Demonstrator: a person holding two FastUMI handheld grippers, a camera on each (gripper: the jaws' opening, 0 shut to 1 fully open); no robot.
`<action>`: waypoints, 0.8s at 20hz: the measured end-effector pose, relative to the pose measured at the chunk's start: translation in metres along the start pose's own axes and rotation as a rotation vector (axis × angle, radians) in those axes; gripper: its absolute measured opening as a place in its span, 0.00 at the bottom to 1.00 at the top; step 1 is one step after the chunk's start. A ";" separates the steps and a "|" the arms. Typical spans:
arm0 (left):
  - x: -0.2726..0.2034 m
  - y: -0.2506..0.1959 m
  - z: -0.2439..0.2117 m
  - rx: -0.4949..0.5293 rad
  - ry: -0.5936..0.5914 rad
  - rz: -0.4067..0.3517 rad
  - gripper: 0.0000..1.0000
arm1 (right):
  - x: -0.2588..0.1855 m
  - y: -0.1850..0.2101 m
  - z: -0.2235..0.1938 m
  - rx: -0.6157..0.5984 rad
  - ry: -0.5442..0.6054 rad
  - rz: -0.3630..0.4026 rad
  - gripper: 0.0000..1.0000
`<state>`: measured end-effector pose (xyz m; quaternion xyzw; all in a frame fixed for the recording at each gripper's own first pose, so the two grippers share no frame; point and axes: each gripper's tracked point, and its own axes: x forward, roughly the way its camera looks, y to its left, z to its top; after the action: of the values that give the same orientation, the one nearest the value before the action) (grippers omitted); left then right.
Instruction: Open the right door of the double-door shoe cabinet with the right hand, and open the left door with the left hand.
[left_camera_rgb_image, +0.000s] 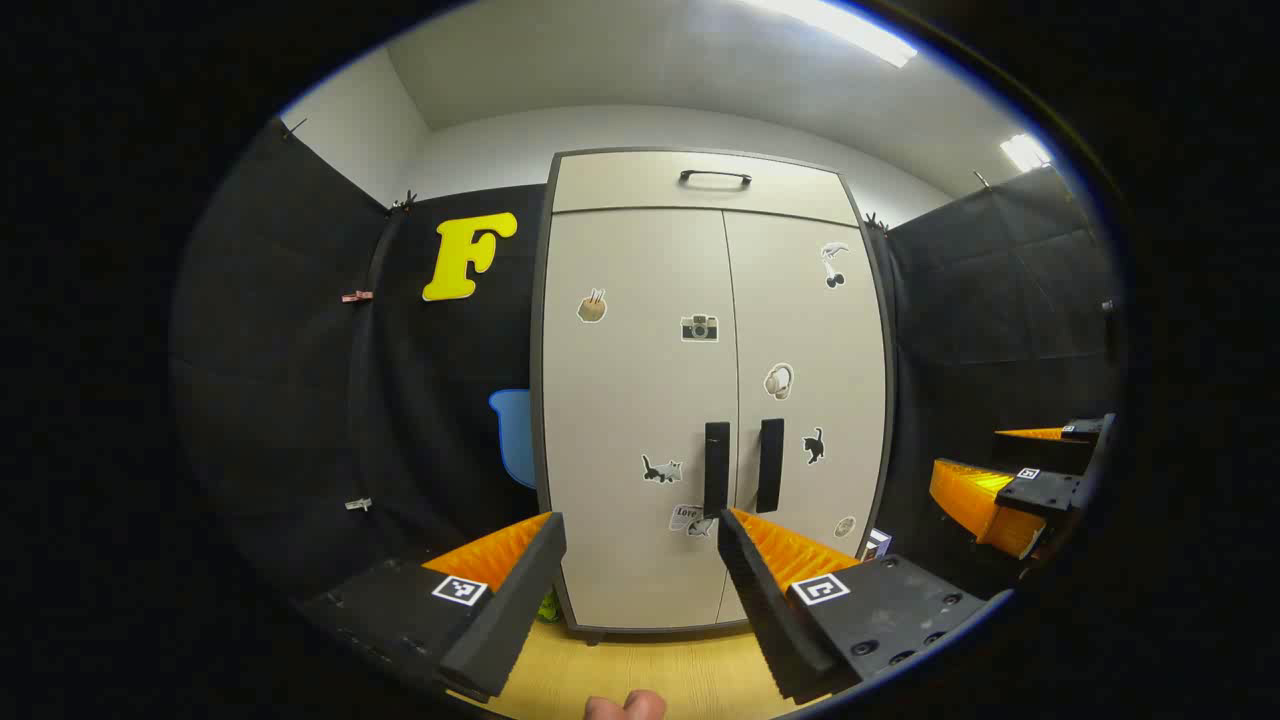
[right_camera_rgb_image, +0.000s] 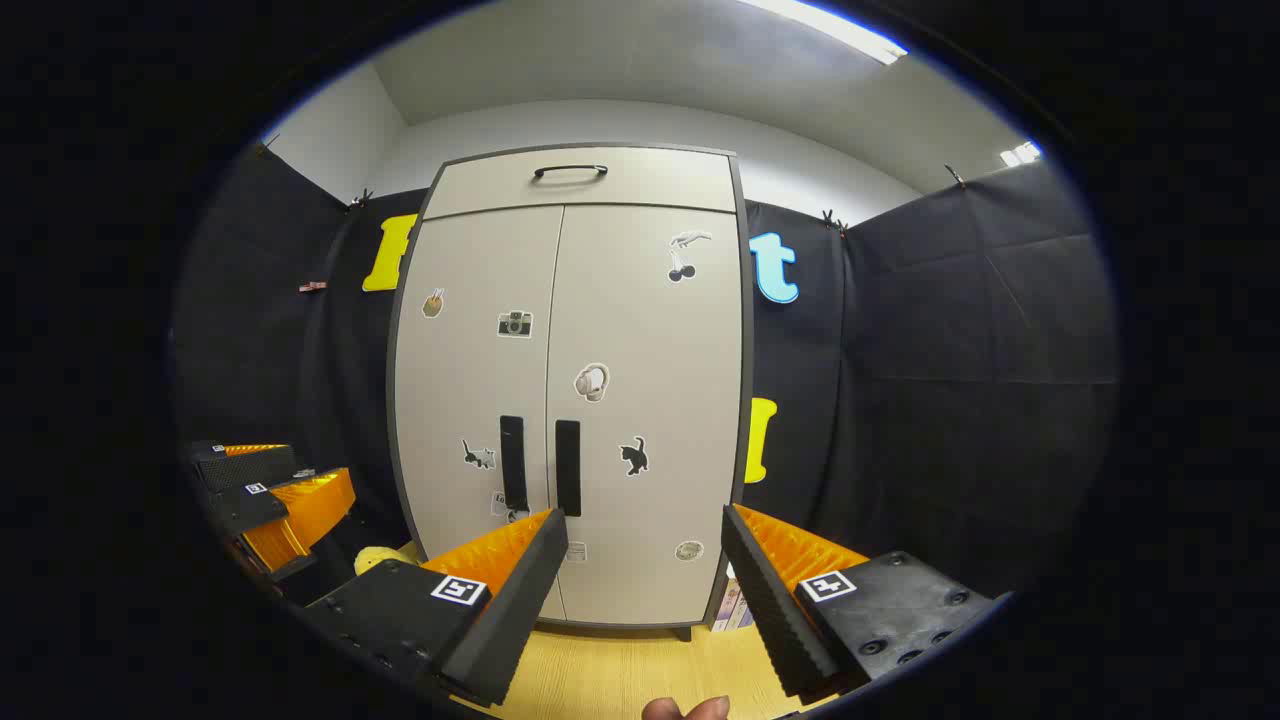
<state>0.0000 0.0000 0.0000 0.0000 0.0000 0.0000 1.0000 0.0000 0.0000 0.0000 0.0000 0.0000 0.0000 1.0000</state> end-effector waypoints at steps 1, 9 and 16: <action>0.002 0.001 0.001 0.000 -0.001 0.000 0.94 | -0.001 0.001 0.000 -0.001 0.000 0.002 0.98; 0.007 0.005 0.001 -0.006 -0.005 0.001 0.94 | 0.003 0.006 0.002 0.010 -0.003 0.005 0.98; 0.009 0.006 0.001 -0.005 -0.007 -0.008 0.94 | 0.004 0.012 0.001 0.010 0.000 0.000 0.98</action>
<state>0.0088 0.0061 0.0011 -0.0026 -0.0035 -0.0042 1.0000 0.0035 0.0118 0.0007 0.0050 -0.0001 0.0002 1.0000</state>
